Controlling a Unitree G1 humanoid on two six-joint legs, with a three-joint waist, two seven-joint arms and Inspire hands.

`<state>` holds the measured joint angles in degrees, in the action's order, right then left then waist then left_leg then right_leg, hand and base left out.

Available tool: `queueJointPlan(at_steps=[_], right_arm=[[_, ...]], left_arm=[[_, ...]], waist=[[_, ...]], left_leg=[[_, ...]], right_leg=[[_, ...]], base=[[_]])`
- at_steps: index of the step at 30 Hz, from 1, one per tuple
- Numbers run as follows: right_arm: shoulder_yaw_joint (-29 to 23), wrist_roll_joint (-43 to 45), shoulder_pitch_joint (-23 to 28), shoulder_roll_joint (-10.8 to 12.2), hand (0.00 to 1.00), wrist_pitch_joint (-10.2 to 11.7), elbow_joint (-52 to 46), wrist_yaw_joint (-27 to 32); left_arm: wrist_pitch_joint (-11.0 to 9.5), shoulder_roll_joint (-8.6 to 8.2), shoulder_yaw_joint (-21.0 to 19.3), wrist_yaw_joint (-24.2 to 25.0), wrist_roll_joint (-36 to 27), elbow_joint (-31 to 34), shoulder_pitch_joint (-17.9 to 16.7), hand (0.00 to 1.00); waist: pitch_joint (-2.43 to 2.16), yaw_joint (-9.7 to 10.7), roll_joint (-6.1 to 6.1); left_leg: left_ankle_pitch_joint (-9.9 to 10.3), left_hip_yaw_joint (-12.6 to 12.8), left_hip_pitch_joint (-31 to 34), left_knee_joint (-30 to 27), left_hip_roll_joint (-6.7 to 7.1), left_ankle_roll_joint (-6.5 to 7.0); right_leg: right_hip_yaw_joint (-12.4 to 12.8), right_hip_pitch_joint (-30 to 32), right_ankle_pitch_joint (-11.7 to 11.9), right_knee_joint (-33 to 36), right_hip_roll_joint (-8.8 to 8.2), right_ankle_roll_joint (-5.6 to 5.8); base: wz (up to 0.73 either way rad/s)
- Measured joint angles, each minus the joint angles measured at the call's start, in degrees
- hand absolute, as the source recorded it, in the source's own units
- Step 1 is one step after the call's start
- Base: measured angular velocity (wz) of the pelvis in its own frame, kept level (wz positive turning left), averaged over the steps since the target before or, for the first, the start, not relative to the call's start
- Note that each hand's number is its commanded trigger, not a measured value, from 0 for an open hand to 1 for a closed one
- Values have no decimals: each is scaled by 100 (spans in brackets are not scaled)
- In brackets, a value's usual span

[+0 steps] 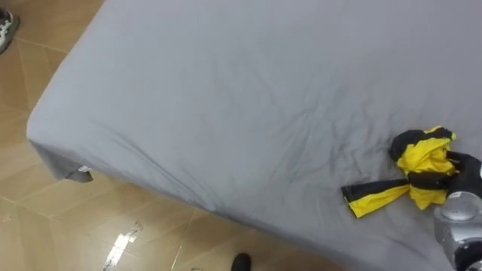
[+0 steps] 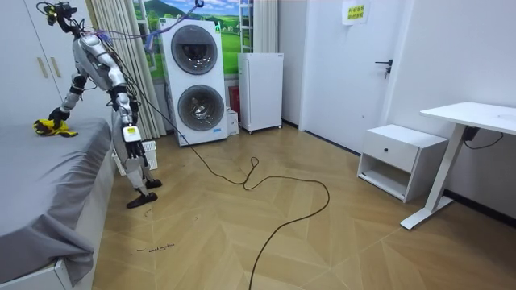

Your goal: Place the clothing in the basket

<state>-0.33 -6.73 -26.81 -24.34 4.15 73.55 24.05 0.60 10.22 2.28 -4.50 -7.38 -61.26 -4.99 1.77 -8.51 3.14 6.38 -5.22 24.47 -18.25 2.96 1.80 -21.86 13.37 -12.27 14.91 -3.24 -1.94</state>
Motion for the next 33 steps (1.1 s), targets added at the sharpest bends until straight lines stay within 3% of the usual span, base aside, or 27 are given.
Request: queueJointPlan(at_steps=[6,7,12,14,16,17,20,23,25,27,29,33], right_arm=[[12,-501,12,-45,100,6,16,-112],[10,-544,25,-51,100,3,-10,-174],[-106,-868,604,-4,100,0,-517,-365],[-203,-872,1032,178,100,-31,-806,-428],[-310,-855,1393,356,100,-54,-1051,-438],[-345,-866,1703,458,100,-60,-1344,-448],[-362,-855,2269,599,100,-137,-2025,-570],[-485,-819,2716,695,100,-186,-2704,-635],[-603,-823,2995,716,100,-181,-3138,-615],[-667,-826,3106,719,100,-176,-3344,-566],[-858,-875,3141,725,100,-174,-3575,-537],[-1069,-873,3392,741,100,-168,-4182,-396]], left_arm=[[-89,15,28,-22,-105,106,55,0],[-90,14,30,-28,-104,122,55,0],[-98,28,15,-41,-64,247,54,0],[-100,41,-148,-48,34,290,7,0],[-111,42,-224,-96,25,290,-33,0],[-119,42,-225,-119,19,294,-72,0],[-124,24,-231,-130,19,298,-172,0],[-141,-6,-404,-158,32,303,-272,0],[-141,-28,-527,-158,45,344,-346,0],[-140,-29,-674,-163,71,365,-375,0],[-143,-29,-673,-172,54,534,-470,0],[-139,12,-673,-201,67,616,-583,0]], waist=[[-28,28,33],[-31,52,8],[-33,216,-152],[-57,230,-373],[-92,347,-517],[-132,373,-583],[-158,462,-573],[-168,688,-567],[-175,708,-560],[-175,760,-563],[-177,1019,-569],[-190,1194,-586]], left_leg=[[-49,91,-128,171,-9,-17],[-81,200,-200,264,0,-6],[-116,228,-544,431,60,5],[-115,482,-831,522,47,5],[-111,547,-1043,525,62,9],[-84,686,-1190,554,55,43],[128,894,-1517,570,-26,54],[144,1108,-1834,710,-54,58],[152,1307,-1984,777,-89,58],[161,1441,-2123,829,-120,53],[164,1591,-2277,882,-133,55],[208,1794,-2515,987,-171,28]], right_leg=[[30,-35,-1,-6,-43,1],[102,-50,-3,-4,-58,4],[162,-376,-37,-138,-88,59],[476,-599,-47,-209,-63,76],[585,-796,-47,-292,-68,78],[779,-921,-53,-338,-61,94],[1032,-1117,-55,-322,20,100],[1297,-1281,-65,-326,40,116],[1479,-1328,-67,-341,55,119],[1643,-1361,-67,-340,76,119],[1773,-1439,-65,-358,87,122],[2047,-1548,-56,-408,136,124]], base=[[-2],[-7],[3],[-20],[-13],[-21],[-52],[-45],[-55],[-49],[-27],[-39]])
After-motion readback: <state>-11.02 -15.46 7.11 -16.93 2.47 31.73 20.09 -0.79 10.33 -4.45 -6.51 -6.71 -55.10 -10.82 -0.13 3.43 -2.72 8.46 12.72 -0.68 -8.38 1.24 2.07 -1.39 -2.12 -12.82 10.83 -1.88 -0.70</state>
